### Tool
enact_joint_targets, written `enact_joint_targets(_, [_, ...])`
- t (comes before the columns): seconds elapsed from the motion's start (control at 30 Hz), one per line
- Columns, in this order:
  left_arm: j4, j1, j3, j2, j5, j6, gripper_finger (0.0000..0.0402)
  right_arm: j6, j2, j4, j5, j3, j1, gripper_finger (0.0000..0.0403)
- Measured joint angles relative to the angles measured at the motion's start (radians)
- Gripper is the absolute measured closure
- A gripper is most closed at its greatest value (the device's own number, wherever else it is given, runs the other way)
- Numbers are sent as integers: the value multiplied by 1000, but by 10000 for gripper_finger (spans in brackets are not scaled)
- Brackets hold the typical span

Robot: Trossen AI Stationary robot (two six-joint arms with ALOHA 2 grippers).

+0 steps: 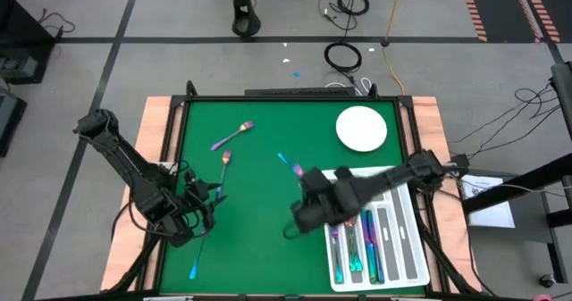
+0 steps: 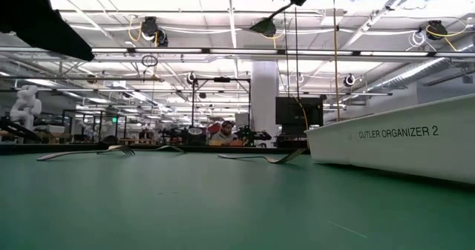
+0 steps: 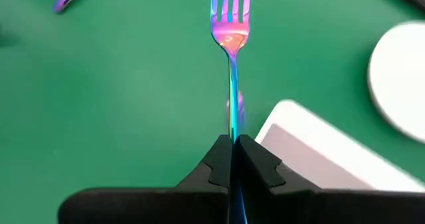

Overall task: Sort silverware
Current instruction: Put the top left fork into the utensil organizer

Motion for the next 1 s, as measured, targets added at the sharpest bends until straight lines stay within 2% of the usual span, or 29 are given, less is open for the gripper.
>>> enact_joint_targets(0.27, [149, 0, 0, 0, 42, 128, 210, 337, 2, 2, 7, -94, 157, 403])
enact_joint_targets(0.6, [226, 0, -9, 3, 110, 152, 210, 753, 2, 65, -20, -273, 311, 403])
enact_joint_targets(0.8, [237, -2, -19, 25, 131, 152, 210, 879, 2, 163, -22, -374, 350, 403])
enact_joint_targets(1.0, [241, -9, -19, 53, 160, 152, 210, 919, 17, 252, -60, -423, 358, 403])
